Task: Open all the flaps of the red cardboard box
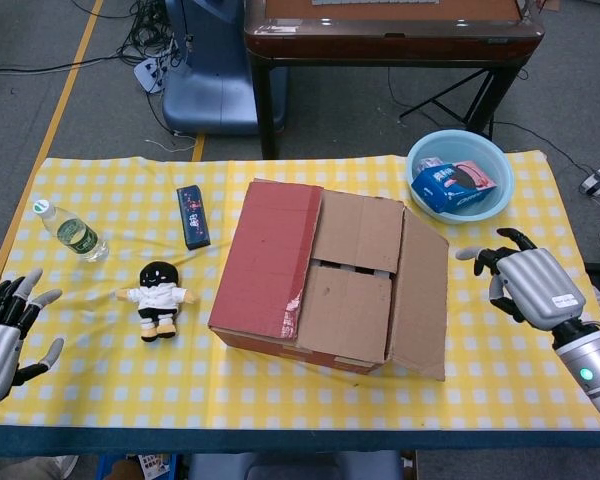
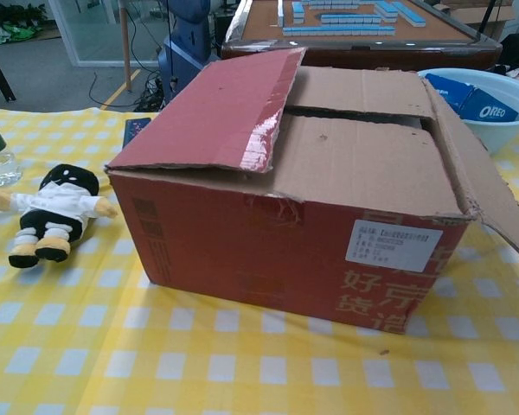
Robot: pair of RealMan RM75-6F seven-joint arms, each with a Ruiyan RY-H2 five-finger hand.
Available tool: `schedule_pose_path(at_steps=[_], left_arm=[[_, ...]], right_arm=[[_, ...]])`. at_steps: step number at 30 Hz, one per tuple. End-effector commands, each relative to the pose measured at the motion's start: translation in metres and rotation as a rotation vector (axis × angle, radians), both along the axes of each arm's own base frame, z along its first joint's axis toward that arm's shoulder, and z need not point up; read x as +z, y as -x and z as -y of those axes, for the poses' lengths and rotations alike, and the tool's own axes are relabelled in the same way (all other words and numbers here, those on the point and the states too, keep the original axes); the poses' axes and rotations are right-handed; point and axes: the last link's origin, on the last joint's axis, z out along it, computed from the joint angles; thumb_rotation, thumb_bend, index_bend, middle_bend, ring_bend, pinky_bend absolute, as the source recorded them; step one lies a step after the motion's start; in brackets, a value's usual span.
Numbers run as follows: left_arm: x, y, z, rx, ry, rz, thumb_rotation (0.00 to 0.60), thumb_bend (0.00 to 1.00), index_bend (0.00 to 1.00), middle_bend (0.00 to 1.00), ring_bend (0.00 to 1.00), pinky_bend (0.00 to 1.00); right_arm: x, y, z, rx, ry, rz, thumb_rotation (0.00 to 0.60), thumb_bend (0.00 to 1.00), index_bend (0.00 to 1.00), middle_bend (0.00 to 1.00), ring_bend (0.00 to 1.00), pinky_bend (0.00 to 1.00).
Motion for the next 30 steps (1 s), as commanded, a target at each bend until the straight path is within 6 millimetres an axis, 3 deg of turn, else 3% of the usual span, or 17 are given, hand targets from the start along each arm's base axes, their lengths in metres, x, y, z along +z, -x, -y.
schedule_pose_path(at_steps=[1, 6, 14, 19, 30], left_arm=[[0.009, -0.024, -0.027, -0.216, 0.093, 0.012, 0.600, 0.36, 0.28, 0.07, 0.02, 0.00], [0.003, -0.049, -0.052, -0.338, 0.236, 0.026, 0.594, 0.36, 0.29, 0.10, 0.03, 0.00], [-0.015, -0.111, -0.087, -0.543, 0.410, -0.025, 0.381, 0.42, 0.31, 0.13, 0.03, 0.00], [-0.040, -0.147, -0.094, -0.650, 0.519, -0.081, 0.351, 0.43, 0.31, 0.14, 0.03, 0.00], [-0.091, -0.221, -0.103, -0.790, 0.619, -0.171, 0.349, 0.43, 0.31, 0.17, 0.03, 0.00]], right_arm=[[-0.004, 0.003, -0.003, 0.006, -0.005, 0.024, 0.600, 1.00, 0.28, 0.39, 0.35, 0.14], [-0.007, 0.007, -0.007, 0.012, -0.006, 0.028, 0.600, 0.99, 0.28, 0.35, 0.30, 0.14], [-0.006, 0.010, -0.012, -0.004, 0.007, 0.029, 0.600, 1.00, 0.28, 0.34, 0.29, 0.14], [-0.007, 0.013, -0.012, -0.016, 0.009, 0.030, 0.600, 1.00, 0.28, 0.34, 0.29, 0.14], [-0.012, 0.017, -0.011, -0.036, -0.008, 0.007, 0.600, 1.00, 0.28, 0.34, 0.29, 0.14]])
